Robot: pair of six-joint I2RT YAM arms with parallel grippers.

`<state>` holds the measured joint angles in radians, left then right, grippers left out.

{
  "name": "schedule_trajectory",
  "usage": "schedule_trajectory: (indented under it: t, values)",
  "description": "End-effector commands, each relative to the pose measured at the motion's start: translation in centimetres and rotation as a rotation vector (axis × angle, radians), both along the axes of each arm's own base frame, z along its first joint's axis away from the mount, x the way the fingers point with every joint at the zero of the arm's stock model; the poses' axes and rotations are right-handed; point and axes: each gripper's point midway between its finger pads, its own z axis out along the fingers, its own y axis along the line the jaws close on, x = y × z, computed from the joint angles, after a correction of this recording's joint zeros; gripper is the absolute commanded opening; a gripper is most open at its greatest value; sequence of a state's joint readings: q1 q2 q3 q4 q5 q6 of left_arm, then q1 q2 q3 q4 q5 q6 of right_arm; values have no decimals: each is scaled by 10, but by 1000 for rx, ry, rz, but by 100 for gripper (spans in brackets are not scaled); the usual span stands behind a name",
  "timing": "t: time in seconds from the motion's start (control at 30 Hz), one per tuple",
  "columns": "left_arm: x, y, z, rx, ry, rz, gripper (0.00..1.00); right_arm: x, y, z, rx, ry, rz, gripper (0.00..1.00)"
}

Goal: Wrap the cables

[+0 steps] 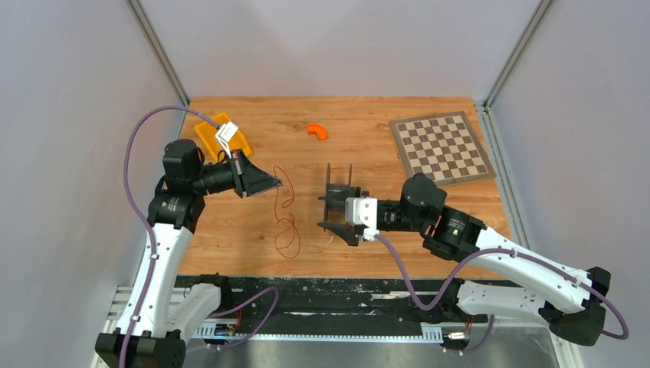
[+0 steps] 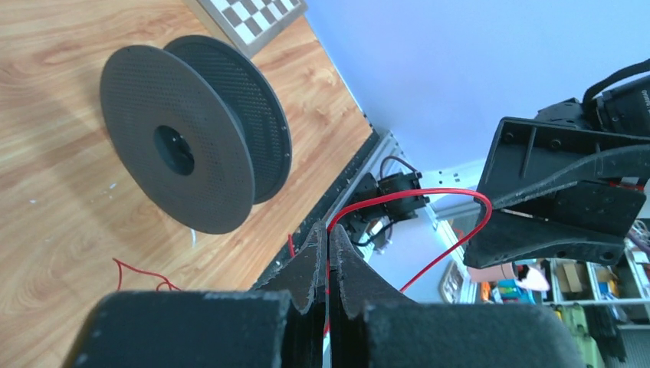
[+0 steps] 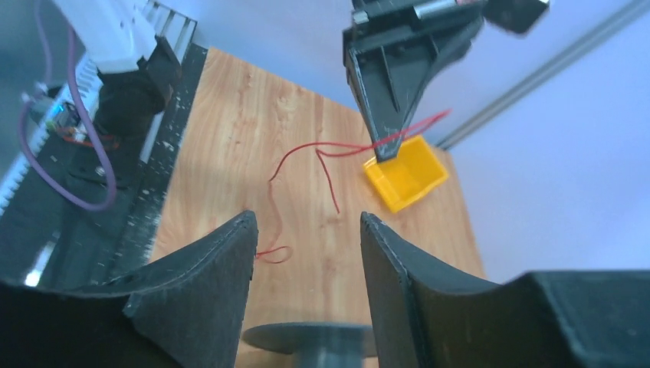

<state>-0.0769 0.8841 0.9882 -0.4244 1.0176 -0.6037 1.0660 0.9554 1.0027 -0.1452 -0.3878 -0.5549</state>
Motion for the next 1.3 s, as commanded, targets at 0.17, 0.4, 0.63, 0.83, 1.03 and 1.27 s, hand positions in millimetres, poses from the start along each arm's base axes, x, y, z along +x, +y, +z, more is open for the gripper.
schedule_trajectory:
  t: [0.17,0.4,0.63,0.83,1.03,1.27]
  values:
    - [-15,-7,-3,-20,38,-88,0,-23,31,25,-15,-611,183,55]
    - [-16,-7,-7,-9,59,-89,0,-10,62,-5,-188,-774,128,52]
    - [-16,-7,-12,-2,79,-91,0,22,73,-30,-388,-933,-2,47]
    - [-14,-5,-16,30,78,-71,0,36,72,-27,-437,-1011,-64,42]
    - [-10,-2,-25,59,104,-53,0,51,72,-32,-506,-1040,-122,35]
    - [-8,-2,-28,63,116,-45,0,53,67,-29,-497,-1007,-152,0]
